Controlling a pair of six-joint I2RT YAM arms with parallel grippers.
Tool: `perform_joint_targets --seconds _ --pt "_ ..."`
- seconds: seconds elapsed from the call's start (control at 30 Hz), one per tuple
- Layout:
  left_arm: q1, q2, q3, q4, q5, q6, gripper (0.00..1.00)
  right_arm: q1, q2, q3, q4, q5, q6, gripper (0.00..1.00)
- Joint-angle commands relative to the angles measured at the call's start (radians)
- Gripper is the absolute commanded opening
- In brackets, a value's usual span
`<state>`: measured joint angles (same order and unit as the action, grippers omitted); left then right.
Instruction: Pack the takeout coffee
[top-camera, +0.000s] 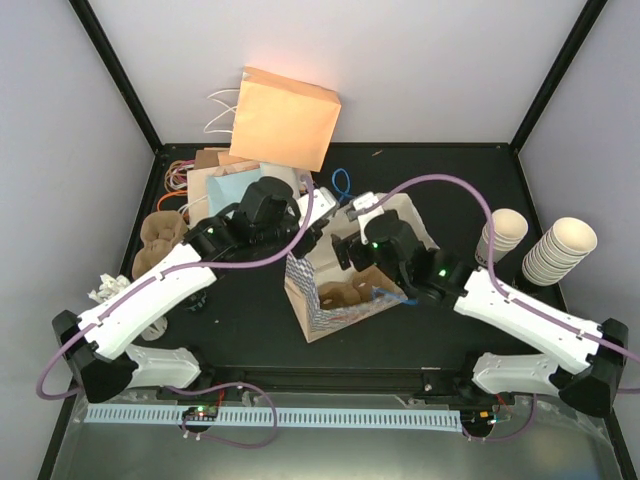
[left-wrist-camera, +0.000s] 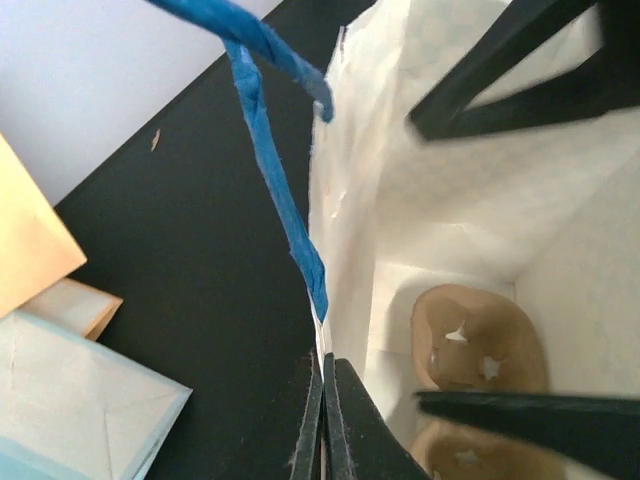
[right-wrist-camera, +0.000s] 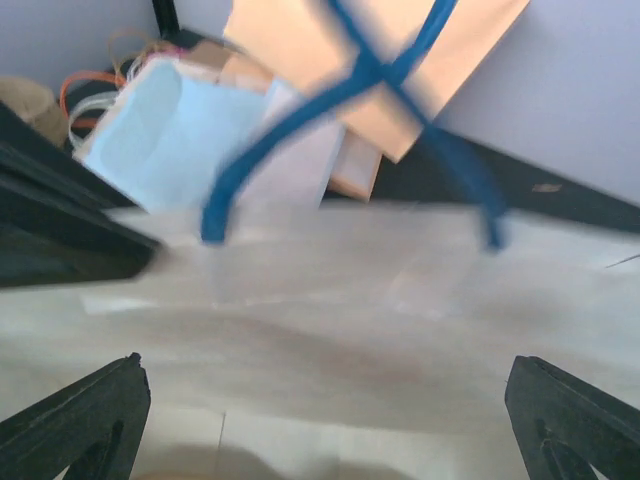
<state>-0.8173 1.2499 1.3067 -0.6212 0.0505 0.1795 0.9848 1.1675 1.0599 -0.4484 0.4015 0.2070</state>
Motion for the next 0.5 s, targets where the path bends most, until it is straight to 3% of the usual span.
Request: perform_joint_targets --seconds 0.0,0.47 --pt "0.063 0.010 0.040 0.011 0.051 -0.099 0.02 -0.014 -0.034 0.132 -0.081 0.085 -0.051 1.00" --pt "0.108 0.084 0.028 0.180 0.022 -0.348 0.03 -0.072 -0.236 0.248 -0.143 0.229 0.002 1.00"
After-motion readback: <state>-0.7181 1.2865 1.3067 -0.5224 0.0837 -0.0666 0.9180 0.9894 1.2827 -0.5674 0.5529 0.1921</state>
